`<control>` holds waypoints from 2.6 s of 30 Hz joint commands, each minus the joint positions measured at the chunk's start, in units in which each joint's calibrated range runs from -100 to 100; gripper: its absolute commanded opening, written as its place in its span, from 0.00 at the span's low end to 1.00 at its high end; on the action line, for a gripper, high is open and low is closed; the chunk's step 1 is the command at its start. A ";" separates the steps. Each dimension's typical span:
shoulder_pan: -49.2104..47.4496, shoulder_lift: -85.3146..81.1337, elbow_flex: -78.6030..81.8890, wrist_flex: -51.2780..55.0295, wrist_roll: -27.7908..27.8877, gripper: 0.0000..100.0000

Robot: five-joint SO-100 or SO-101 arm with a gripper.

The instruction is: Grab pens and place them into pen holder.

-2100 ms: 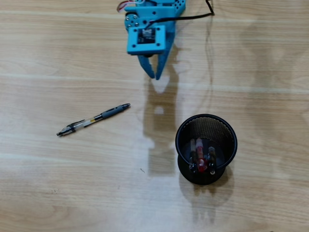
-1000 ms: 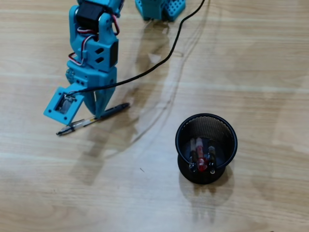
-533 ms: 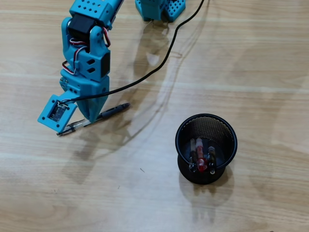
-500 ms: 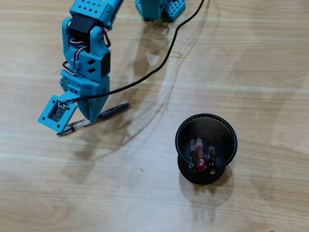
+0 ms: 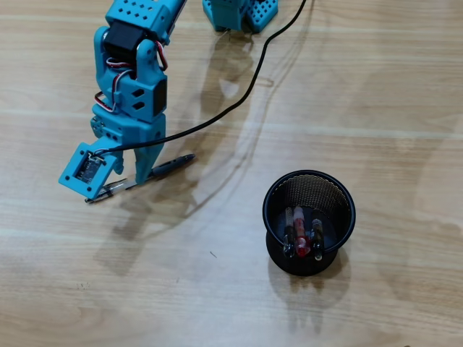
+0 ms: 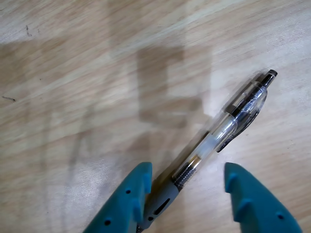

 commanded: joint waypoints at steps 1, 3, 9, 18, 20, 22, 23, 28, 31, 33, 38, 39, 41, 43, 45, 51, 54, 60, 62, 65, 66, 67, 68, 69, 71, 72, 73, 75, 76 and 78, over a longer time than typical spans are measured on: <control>-1.00 0.03 -2.81 -0.71 -0.20 0.23; -0.82 0.12 -2.45 -0.71 -0.20 0.23; -0.27 2.07 -1.64 -0.80 -0.25 0.23; -0.82 7.17 -1.27 -0.07 -1.98 0.23; -0.91 8.18 -0.82 0.02 -2.24 0.23; -1.09 9.20 -0.01 -0.44 -3.13 0.23; -1.09 9.63 0.35 -0.62 -3.50 0.23; -1.46 11.24 0.54 -0.62 -4.54 0.18; -1.46 11.75 0.54 -0.44 -5.38 0.13; -1.46 11.75 0.54 -0.71 -5.38 0.06; -1.46 11.67 0.44 -0.62 -5.22 0.02; -1.46 11.58 0.44 -0.62 -5.17 0.02; -1.37 11.24 0.44 -0.44 -5.12 0.02; -1.37 10.99 0.26 -0.35 -5.01 0.02; -1.28 10.82 -0.10 -0.26 -4.80 0.02; -2.37 4.79 -1.37 0.02 -3.39 0.02; -3.10 -0.65 -0.91 0.75 -3.08 0.02; -6.76 -19.33 2.25 7.76 -3.08 0.02; -7.95 -23.92 3.79 7.67 -3.18 0.02; -10.15 -30.80 5.87 7.40 -3.34 0.02; -10.97 -32.92 6.42 7.22 -3.44 0.02; -11.79 -34.96 7.05 7.03 -3.50 0.02; -12.61 -36.83 7.41 6.94 -3.50 0.02; -13.35 -38.69 7.59 6.94 -3.44 0.02; -14.99 -41.84 7.59 6.94 -3.23 0.02; -16.64 -44.47 7.59 6.94 -3.18 0.02; -17.64 -45.66 7.59 6.85 -3.18 0.02; -19.75 -47.53 6.96 6.76 -3.39 0.02; -20.85 -48.38 6.87 6.40 -3.44 0.02; -23.04 -49.56 6.87 3.21 -3.29 0.02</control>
